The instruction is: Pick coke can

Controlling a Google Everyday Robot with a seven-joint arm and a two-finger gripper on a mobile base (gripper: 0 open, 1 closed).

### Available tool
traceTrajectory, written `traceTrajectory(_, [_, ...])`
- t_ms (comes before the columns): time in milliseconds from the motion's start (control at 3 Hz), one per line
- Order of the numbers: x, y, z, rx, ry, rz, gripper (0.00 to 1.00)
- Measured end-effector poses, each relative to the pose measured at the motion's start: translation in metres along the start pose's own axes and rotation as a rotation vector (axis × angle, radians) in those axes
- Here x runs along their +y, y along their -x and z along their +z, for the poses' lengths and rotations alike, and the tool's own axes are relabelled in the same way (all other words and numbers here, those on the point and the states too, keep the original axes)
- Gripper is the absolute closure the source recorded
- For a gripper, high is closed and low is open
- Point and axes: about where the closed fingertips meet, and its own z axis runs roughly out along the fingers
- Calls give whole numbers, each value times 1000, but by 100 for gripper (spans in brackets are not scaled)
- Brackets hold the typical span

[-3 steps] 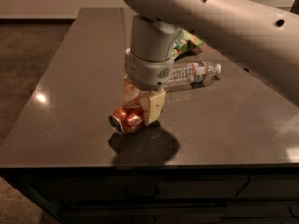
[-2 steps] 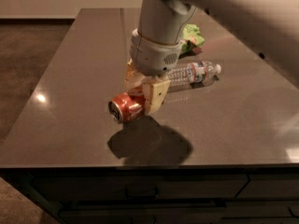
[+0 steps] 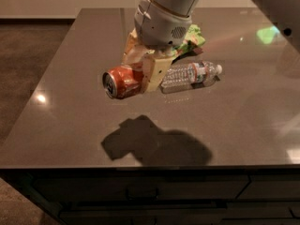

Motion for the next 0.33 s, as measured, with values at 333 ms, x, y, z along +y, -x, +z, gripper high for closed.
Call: traceTrajectory(333, [-1, 0, 0, 0, -2, 0, 100])
